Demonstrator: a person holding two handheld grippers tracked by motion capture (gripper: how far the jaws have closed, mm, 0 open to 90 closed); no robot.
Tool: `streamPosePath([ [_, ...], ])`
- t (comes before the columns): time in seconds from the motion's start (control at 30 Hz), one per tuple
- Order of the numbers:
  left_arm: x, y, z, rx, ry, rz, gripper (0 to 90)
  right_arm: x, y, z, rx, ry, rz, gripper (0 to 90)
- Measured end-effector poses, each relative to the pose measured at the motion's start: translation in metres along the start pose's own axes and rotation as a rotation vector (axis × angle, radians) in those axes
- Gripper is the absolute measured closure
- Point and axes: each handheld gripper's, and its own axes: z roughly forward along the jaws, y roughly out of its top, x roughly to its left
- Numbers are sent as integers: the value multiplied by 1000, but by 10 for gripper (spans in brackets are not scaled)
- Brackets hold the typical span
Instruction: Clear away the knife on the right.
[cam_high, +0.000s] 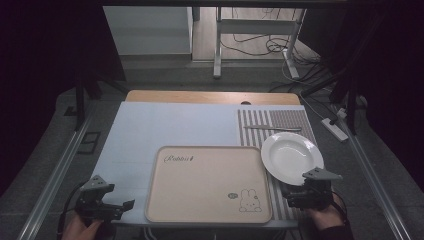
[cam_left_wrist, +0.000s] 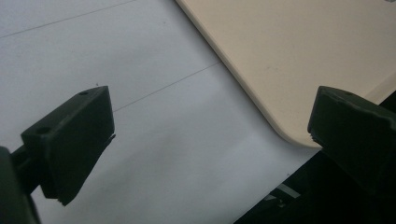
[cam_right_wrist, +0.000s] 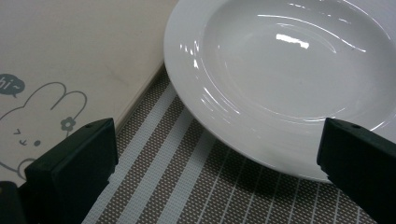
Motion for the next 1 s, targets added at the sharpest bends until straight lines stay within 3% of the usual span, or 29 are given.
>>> streamPosePath([
  [1.0, 0, 0, 0, -2, -1, -1, 15, 0, 2, 3, 33, 42, -14, 0],
])
